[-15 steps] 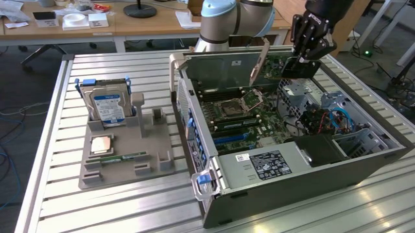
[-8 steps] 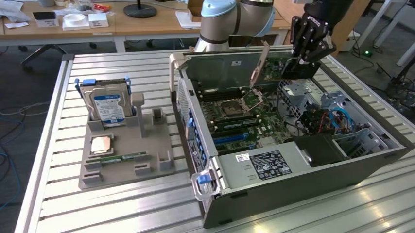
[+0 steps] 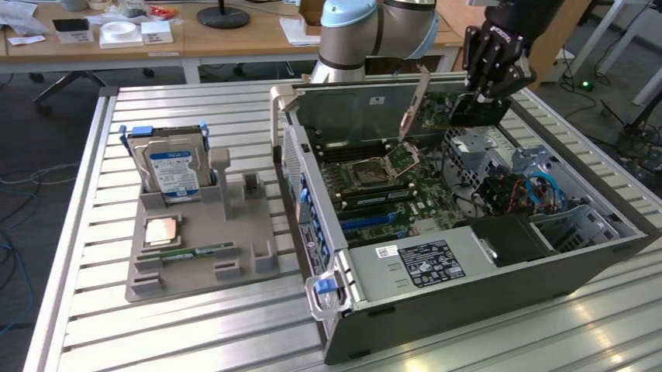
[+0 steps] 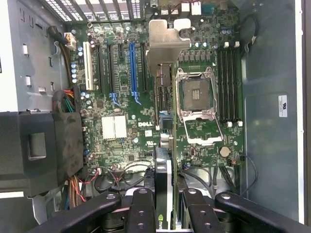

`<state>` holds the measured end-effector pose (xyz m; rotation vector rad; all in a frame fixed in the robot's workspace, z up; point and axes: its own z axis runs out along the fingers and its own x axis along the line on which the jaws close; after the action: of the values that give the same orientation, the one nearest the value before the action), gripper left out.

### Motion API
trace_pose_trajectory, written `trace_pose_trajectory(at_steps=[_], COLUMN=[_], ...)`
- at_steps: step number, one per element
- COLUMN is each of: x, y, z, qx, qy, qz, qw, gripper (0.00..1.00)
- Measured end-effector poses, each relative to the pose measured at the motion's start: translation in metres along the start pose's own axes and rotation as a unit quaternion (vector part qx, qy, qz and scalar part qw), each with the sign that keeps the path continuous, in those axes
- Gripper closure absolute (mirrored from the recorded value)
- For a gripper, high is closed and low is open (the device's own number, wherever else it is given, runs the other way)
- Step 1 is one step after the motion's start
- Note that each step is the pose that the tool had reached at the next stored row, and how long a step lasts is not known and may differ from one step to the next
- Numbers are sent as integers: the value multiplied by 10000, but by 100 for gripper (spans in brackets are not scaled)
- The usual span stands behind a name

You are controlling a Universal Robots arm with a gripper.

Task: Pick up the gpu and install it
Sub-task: 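Insert the gpu into the slot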

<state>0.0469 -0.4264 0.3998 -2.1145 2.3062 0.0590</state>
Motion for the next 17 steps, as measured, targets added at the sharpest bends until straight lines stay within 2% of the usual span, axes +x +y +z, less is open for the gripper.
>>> trace_pose_trajectory(at_steps=[4,12,17], x=[1,1,4], y=[6,7,24], z=[13,18,44], qx=[35,42,94], qy=[-2,-4,-6], qz=[-83,-111,-193], qw=[10000,9999,9998], gripper=[73,73,73])
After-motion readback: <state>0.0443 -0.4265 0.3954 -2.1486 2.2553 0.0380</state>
